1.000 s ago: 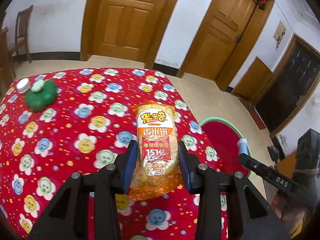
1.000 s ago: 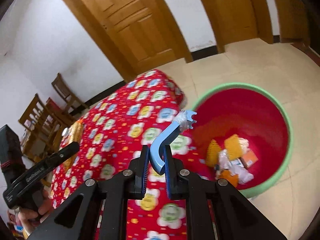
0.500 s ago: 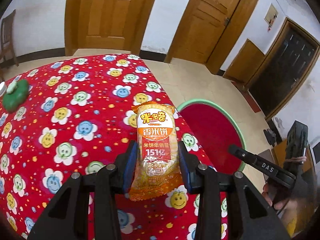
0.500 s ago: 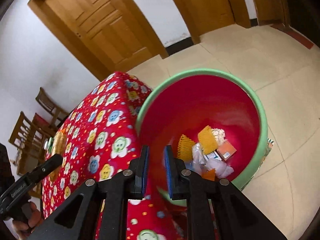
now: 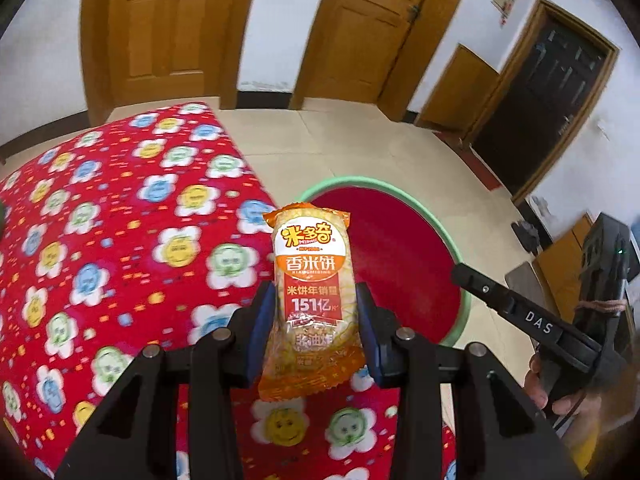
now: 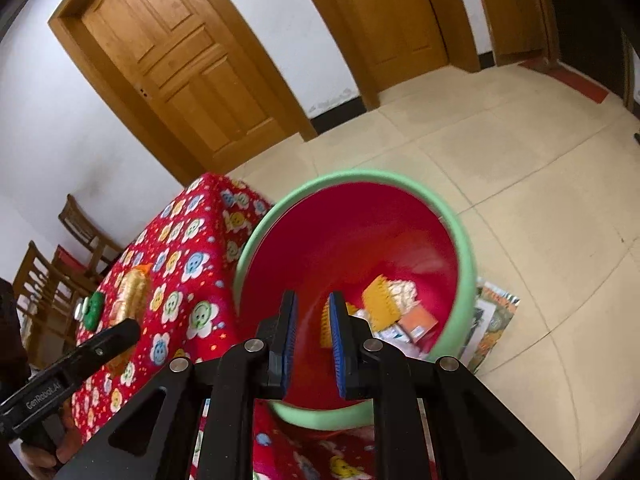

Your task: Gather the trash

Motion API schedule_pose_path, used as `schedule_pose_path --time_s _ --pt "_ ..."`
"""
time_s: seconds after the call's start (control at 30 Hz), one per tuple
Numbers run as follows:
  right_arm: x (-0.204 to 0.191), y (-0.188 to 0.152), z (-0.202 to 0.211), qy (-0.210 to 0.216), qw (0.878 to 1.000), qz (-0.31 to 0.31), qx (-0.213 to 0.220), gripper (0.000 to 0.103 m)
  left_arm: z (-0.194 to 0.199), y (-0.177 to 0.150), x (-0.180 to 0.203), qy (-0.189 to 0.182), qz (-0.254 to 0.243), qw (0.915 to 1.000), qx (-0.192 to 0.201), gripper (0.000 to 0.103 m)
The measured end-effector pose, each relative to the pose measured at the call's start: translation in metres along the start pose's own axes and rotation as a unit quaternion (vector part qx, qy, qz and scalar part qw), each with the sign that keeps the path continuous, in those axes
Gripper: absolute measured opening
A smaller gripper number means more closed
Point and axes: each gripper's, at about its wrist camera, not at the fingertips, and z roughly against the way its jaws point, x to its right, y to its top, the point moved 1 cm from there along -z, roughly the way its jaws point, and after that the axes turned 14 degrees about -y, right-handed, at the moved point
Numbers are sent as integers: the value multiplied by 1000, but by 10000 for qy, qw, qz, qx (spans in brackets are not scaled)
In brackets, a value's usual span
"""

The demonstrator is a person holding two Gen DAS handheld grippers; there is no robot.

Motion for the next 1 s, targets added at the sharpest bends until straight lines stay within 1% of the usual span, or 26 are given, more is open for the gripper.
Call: schedule_pose_path --time_s 0.1,0.23,0.33,0.43,0.6,0.8,0.83,0.87,0.93,1.0 --pt "7 1 4 -98 9999 -41 105 18 -17 1 9 -66 -109 9998 -160 40" --pt "16 1 4 -138 9998 -116 113 21 -38 2 17 -200 -173 9989 -395 40" --pt "22 0 2 -157 9997 -176 79 22 -45 3 21 -224 -197 9985 -449 41" --pt "27 0 2 -169 9996 -229 57 25 -45 3 24 -213 -222 9987 -396 43" --pt "28 1 3 -170 9995 -265 74 26 -37 4 25 -150 -191 9993 -277 43" --pt "20 0 10 -137 9997 -173 111 29 -14 4 17 -42 -9 10000 -72 43" --pt "16 -1 13 -126 9998 -135 119 33 -10 3 15 -5 22 10000 -35 43" --pt "14 -1 15 -125 9998 -105 124 40 -5 2 13 38 59 10000 7 44" --pt "7 -3 20 -112 9998 -28 175 46 4 1 8 119 134 9998 86 47" --pt "-1 -5 26 -83 9997 67 211 48 16 -3 3 195 213 9994 191 48"
